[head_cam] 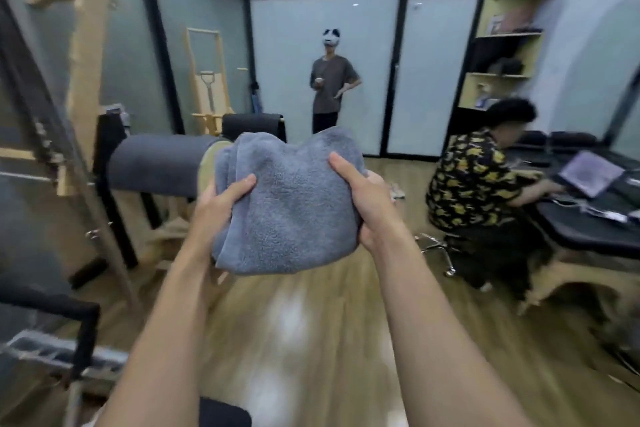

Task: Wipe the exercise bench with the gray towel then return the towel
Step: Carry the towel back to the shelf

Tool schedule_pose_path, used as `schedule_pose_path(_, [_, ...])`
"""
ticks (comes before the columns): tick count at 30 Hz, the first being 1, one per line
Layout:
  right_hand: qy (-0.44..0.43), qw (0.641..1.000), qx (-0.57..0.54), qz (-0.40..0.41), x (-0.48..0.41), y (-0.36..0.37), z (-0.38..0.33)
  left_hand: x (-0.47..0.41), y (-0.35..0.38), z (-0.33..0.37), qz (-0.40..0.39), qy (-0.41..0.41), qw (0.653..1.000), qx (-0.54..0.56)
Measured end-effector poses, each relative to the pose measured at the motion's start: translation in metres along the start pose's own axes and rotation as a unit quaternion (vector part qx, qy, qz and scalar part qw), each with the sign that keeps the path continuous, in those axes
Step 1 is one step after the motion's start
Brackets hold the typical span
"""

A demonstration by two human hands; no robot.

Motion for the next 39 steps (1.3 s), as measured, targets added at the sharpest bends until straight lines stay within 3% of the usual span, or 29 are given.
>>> schedule_pose_path(6, [-0.078,0.965,0.043,0.245,0.069,-0.203,-0.066,0.028,0.211,-0.075,-0.216,-0.047,0.975,0.036])
schedule_pose_path(12, [-0.117,0.877,0.079,0.459,0.199,-0.385,-0.121,0.147,0.424,-0.131,-0.421,-0.145,0.887,0.124])
schedule_pose_path(17, [-0.148,0.798,0.085,0.579,0.309,-0.504,-0.152,0.263,0.567,-0.158,-0.530,-0.191,0.811,0.159])
schedule_pose_path(28, [-0.162,0.610,0.092,0.770,0.516,-0.694,-0.195,0.523,0.803,-0.196,-0.688,-0.280,0.638,0.203])
schedule_pose_path(34, [-0.157,0.552,0.103,0.812,0.577,-0.815,-0.215,0.627,0.927,-0.241,-0.728,-0.314,0.570,0.217])
schedule_pose_path(39, [-0.156,0.516,0.093,0.837,0.620,-0.926,-0.253,0.705,1.051,-0.256,-0.755,-0.303,0.540,0.214])
Point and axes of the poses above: each hand's wrist, its own x-axis away from the middle knuckle, its own y-axis out of the palm, z = x × y, the point moved 1 cm from there along -x, towards the middle knuckle, and after that the axes turned 8 degrees about x, right-handed, at the moved point
